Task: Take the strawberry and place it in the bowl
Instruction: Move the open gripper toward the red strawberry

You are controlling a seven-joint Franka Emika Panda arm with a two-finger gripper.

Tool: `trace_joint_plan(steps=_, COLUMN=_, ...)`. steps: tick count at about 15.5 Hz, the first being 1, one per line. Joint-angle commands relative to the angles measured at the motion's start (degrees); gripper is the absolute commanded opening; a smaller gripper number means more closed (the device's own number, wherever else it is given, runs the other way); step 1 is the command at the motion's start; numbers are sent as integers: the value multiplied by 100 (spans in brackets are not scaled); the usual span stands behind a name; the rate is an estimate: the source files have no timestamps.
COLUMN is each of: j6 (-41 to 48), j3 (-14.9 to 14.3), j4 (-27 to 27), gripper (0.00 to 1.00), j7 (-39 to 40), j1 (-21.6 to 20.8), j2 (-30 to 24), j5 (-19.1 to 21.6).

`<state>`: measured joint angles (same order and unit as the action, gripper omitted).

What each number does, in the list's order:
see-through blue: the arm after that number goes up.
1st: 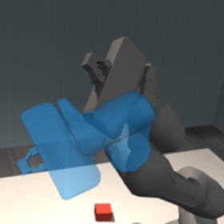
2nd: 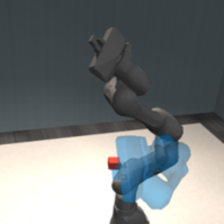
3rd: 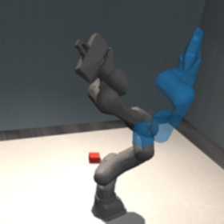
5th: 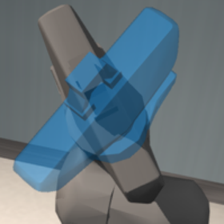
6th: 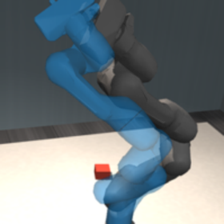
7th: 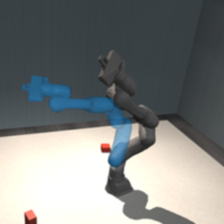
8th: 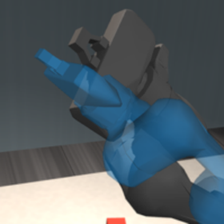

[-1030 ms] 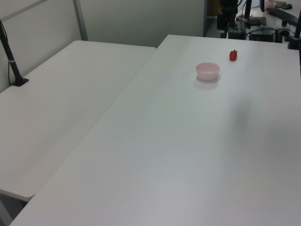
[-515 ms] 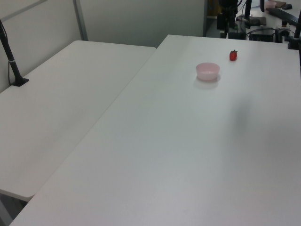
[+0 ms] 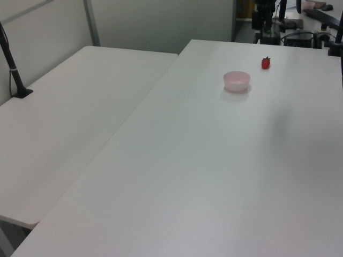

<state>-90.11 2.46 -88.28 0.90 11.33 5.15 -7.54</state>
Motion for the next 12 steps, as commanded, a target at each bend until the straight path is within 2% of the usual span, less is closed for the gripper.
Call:
trace_joint_plan(steps=1, j6=81, j3=-34, j4=-31, gripper=100, j7=576, j1=473, j2=-59, j5=112)
trace_joint_plan(steps=3, j6=-24, j3=-61, j4=-31, gripper=100, j7=894, j1=834, j2=11, j5=129)
trace_joint_plan(steps=6, j6=-717, j3=-87, j4=-40, gripper=100, j7=895, j1=1466, j2=301, j5=305)
trace_joint_plan(steps=12, j6=-2027, j3=-96, j4=-40, gripper=100, j7=824, j1=2241, j2=1118, j5=314)
